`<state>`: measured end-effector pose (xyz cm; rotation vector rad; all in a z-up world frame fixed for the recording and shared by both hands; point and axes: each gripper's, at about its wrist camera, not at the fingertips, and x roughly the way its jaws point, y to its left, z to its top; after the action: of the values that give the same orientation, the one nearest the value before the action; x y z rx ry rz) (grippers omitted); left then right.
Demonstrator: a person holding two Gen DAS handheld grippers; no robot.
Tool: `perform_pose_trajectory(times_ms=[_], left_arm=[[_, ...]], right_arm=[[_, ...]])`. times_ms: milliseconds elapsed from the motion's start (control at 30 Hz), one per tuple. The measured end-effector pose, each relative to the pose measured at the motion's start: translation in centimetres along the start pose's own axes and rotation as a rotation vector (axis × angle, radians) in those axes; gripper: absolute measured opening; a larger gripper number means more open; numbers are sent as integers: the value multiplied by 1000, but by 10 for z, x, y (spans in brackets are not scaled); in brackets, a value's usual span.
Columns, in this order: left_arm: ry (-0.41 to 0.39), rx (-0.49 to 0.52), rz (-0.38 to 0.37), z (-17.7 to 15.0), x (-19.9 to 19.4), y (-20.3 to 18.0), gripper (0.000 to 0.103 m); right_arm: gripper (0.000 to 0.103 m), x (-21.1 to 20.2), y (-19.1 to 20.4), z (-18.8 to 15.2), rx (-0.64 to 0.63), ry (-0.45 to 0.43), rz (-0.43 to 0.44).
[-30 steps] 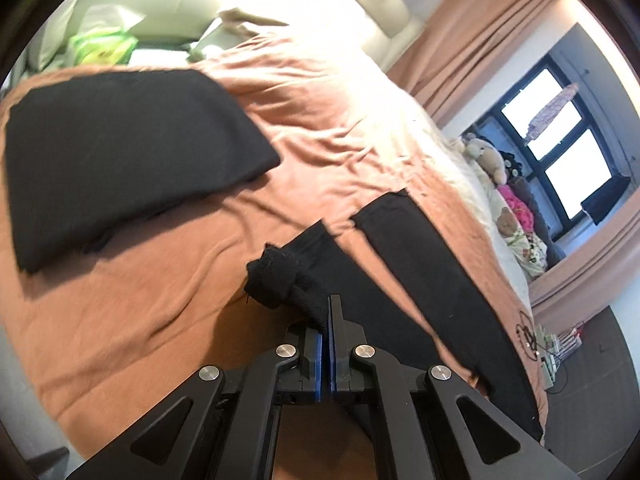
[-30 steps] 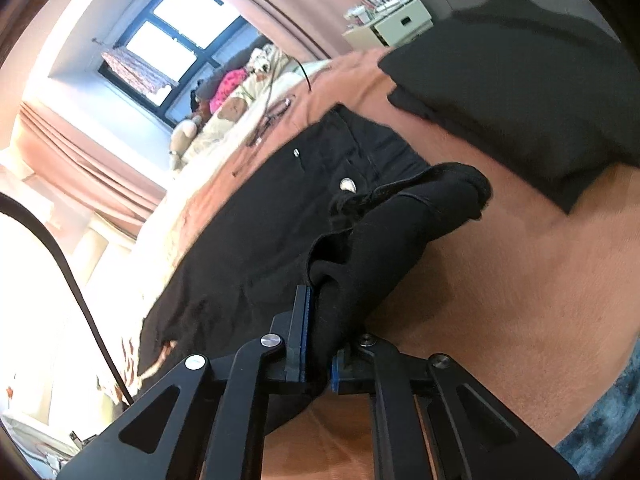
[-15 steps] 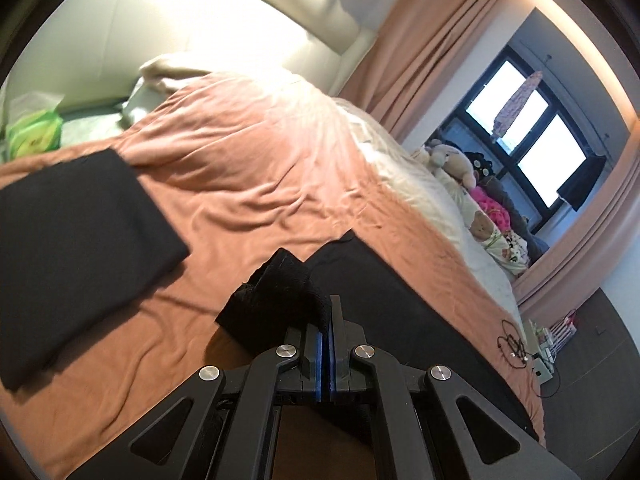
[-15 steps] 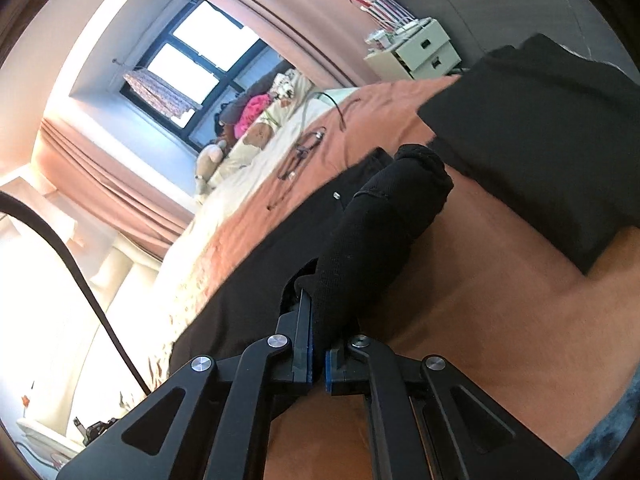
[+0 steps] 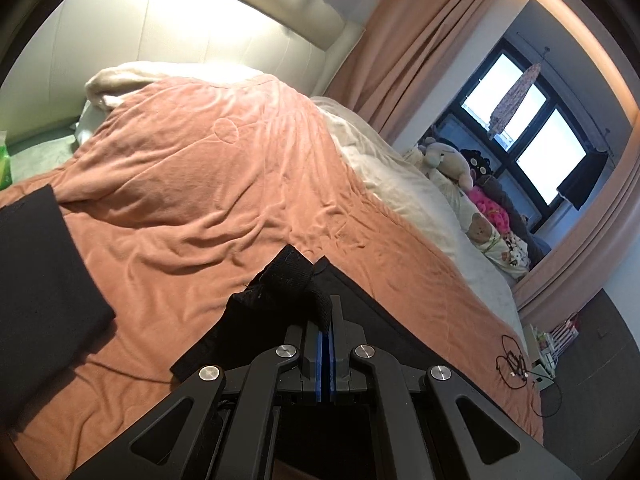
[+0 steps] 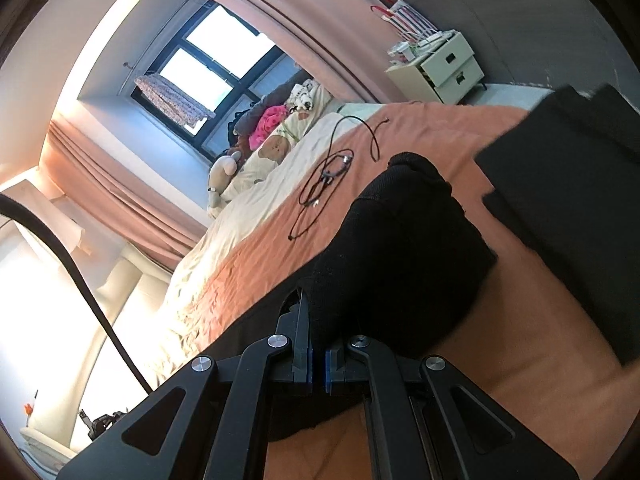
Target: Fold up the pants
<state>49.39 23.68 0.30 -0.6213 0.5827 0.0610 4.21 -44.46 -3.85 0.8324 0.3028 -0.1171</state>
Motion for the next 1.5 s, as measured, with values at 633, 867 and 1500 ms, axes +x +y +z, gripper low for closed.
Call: perform_pose_trajectory(times_ms=[633,867,1500], left_arm=[[138,56,97,15,171,-50,2],[224,57,146,8,227,-46,2],[409,73,128,-35,277,-64,27]], right_arm=[[0,131,19,32,32,53,-144],[0,186,27,52,12,136,-205],[4,234,19,89,48,279,-231]])
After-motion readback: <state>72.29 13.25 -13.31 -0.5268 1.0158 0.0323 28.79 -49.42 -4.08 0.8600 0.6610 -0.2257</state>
